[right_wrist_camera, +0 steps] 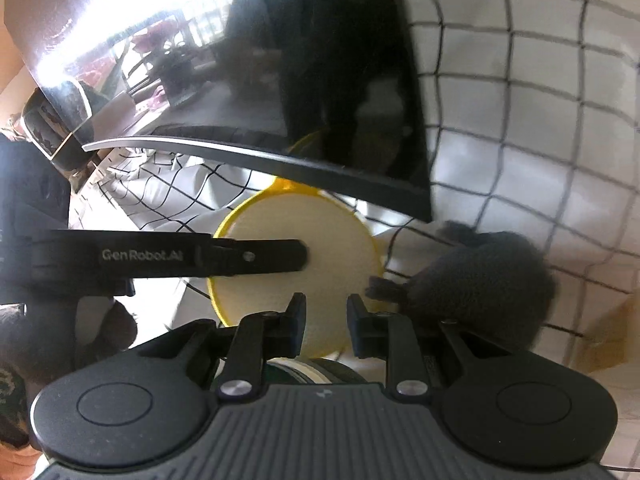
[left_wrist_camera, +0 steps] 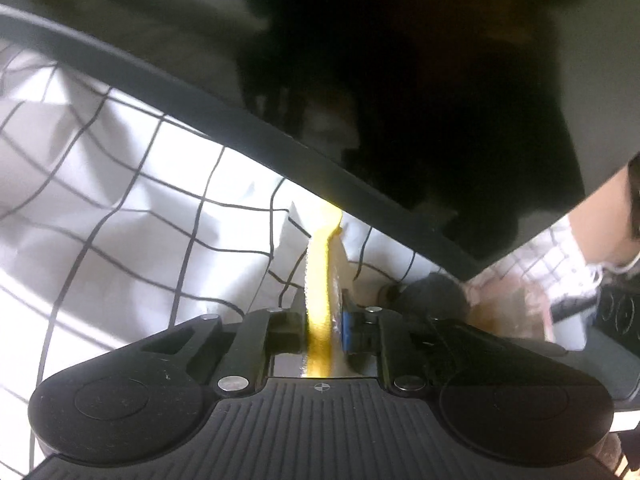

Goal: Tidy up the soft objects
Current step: 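Grasp the black plush bear with the right tool while the left tool lifts the sponge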

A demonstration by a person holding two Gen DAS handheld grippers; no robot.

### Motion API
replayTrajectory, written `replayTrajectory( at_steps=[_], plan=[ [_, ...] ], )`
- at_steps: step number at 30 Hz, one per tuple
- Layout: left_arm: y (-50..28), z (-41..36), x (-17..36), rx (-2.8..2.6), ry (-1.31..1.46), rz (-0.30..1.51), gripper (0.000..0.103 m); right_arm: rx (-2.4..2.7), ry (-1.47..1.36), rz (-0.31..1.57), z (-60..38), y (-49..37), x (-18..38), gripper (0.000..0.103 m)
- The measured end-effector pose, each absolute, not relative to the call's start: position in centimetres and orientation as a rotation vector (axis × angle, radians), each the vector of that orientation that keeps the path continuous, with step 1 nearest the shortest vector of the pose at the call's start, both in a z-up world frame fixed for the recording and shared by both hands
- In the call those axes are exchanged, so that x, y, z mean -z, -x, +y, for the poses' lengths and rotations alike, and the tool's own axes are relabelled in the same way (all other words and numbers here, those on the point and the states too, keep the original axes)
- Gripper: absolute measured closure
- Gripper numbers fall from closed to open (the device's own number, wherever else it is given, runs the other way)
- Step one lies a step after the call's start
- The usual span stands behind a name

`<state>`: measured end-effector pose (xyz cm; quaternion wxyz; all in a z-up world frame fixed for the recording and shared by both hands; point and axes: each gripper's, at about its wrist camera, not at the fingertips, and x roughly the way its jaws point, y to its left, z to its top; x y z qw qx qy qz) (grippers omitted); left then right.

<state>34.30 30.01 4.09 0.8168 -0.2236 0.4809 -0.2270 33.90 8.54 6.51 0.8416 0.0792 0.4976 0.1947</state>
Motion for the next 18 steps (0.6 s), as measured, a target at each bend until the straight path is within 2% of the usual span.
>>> replayTrajectory(
  at_steps=[5,7,9,11,18],
  plan=[
    [-31.4,30.7,-5.2,0.426,0.456,0.924,0.086,-0.45,-0.057,0.915,6.7,-30.1,-10.9,0.077],
    [-29.4,30.9,-6.3,0.405,0.425,0.87,0.086,-0.438,-0.002,0.853,5.6,-28.5,-13.0,0.069],
    [-27.0,30.7,-7.3,0.37,0.37,0.822,0.086,-0.401,0.047,0.801,4.5,-27.4,-14.6,0.054],
    [-25.3,30.0,-8.0,0.332,0.305,0.787,0.086,-0.35,0.112,0.762,3.7,-26.6,-15.7,0.045],
    [-20.4,29.8,-9.0,0.273,0.274,0.723,0.086,-0.241,0.292,0.75,1.5,-25.0,-15.5,0.04]
  ],
)
